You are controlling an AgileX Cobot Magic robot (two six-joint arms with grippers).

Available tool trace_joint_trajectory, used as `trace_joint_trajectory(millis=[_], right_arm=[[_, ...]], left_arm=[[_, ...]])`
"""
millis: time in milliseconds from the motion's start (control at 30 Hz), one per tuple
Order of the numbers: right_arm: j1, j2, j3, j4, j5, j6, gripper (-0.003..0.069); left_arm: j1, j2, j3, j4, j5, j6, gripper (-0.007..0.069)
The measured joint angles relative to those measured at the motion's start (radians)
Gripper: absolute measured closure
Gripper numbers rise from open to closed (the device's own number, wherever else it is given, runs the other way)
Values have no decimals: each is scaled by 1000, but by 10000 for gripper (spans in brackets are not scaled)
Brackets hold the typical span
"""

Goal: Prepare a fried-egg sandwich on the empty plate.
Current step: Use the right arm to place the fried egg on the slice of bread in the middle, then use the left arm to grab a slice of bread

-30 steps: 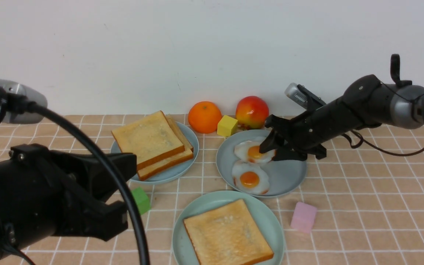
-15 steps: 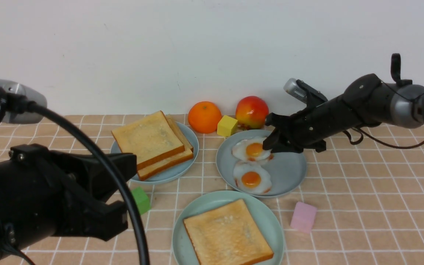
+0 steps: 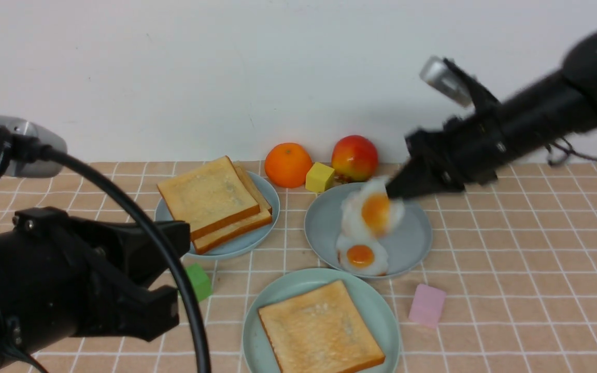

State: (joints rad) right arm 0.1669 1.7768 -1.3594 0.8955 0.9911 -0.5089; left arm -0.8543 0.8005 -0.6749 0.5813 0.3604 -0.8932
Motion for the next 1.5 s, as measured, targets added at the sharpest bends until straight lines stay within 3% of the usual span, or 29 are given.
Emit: trace_joint_trajectory(millis=[167, 333, 533, 700, 900, 1033, 1067, 1167, 1267, 1400, 1500], right_arm=[[75, -74, 181, 119, -18, -59, 582], [148, -7, 226, 199, -68, -83, 582], [163, 101, 227, 340, -101, -125, 582], [163, 141, 227, 353, -103, -121, 582], [163, 149, 227, 268, -123, -18, 534], [163, 149, 227, 185, -153, 29, 412], [162, 149, 227, 154, -162, 48, 335], [147, 138, 218, 122, -160, 57, 194], [114, 94, 175, 77, -137, 62, 123], [80, 1, 111, -30, -83, 88, 148], [65, -141, 52, -201, 10, 145, 292]], left_arm=[[0, 0, 0, 13, 16, 0, 620], [0, 0, 0, 20, 16, 0, 617], [0, 0, 0, 23, 17, 1, 610], [0, 0, 0, 23, 23, 1, 606], [0, 0, 0, 23, 25, 1, 605], [0, 0, 0, 28, 25, 1, 603], [0, 0, 0, 34, 25, 1, 601], [0, 0, 0, 38, 32, 0, 596], [0, 2, 0, 38, 44, 0, 594], [0, 30, 0, 37, 82, 0, 592], [0, 100, -11, 17, 142, 1, 600]])
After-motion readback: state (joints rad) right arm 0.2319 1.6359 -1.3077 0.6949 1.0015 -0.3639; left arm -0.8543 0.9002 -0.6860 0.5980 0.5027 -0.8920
